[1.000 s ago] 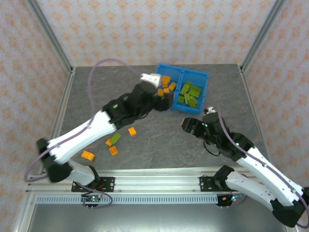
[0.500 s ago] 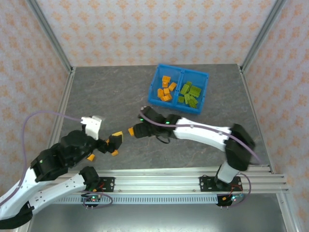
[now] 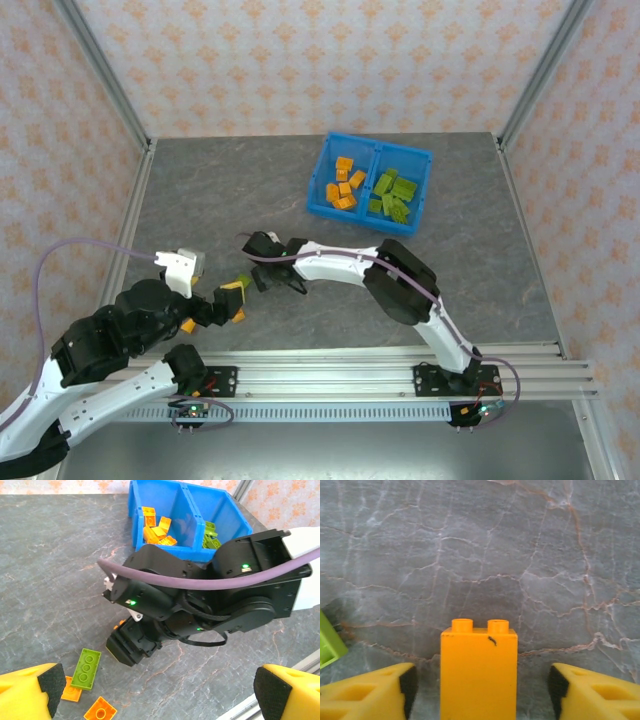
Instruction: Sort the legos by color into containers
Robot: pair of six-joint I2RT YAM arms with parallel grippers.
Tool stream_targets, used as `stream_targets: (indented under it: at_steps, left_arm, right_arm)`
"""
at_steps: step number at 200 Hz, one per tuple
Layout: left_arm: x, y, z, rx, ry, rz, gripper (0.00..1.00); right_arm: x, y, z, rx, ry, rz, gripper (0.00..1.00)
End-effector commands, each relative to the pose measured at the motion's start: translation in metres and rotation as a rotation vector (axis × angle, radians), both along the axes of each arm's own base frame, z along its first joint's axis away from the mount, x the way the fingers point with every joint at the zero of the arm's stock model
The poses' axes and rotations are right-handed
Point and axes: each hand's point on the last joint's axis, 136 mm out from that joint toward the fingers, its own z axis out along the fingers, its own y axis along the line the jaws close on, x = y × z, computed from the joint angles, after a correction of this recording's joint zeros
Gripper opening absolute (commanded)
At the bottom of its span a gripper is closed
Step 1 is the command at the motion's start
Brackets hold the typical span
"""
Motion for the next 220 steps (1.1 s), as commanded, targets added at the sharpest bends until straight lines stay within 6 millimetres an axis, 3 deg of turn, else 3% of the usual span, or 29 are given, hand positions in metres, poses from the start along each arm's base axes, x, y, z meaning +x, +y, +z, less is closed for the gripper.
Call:
stream_targets:
  at_steps: [1,17,43,55,82,115,146,159,175,203,220]
  left_arm:
    - [-0.004,-0.003,-0.008,0.019,0.041,-0.02,1.0]
    - [-0.004,-0.003,-0.008,0.018,0.04,-0.024,1.0]
    - [-0.006,-0.011,-0.006,0.009,0.035,-0.07,1.0]
    - [-0.009,-0.021,-0.004,0.004,0.025,-0.13,1.0]
    - [-0.013,-0.048,0.002,0.006,0.009,-0.274,1.0]
    - [-0.006,-0.085,0.003,0.008,0.029,-0.389,1.0]
    - [0.005,-0.107,-0.001,0.018,0.037,-0.429,1.0]
    - [0.009,-0.112,-0.001,0.016,0.029,-0.433,1.0]
    - [0.012,-0.115,-0.002,0.016,0.021,-0.43,1.0]
    - [0.015,-0.115,-0.006,0.018,0.023,-0.415,1.0]
    - [0.016,-0.112,-0.009,0.025,0.034,-0.399,1.0]
  right_arm:
    - [0.0,-0.005,-0.013,-0.074,-0.005,-0.009,0.6]
    - [0.0,-0.007,-0.019,-0.083,0.004,-0.03,0.43]
    - [0.001,-0.011,-0.007,-0.055,-0.019,-0.068,0.33]
    - [0.005,-0.013,0.008,-0.02,-0.054,-0.092,0.31]
    - [0.017,-0.031,0.065,0.133,-0.14,-0.181,0.27]
    - [0.032,-0.092,0.128,0.229,-0.268,-0.317,0.28]
    - [0.053,-0.164,0.164,0.247,-0.347,-0.46,0.29]
    - [0.066,-0.189,0.171,0.242,-0.359,-0.507,0.29]
    - [0.085,-0.205,0.177,0.263,-0.356,-0.537,0.29]
    - [0.137,-0.209,0.182,0.308,-0.33,-0.576,0.3]
    - [0.173,-0.205,0.171,0.283,-0.32,-0.601,0.3]
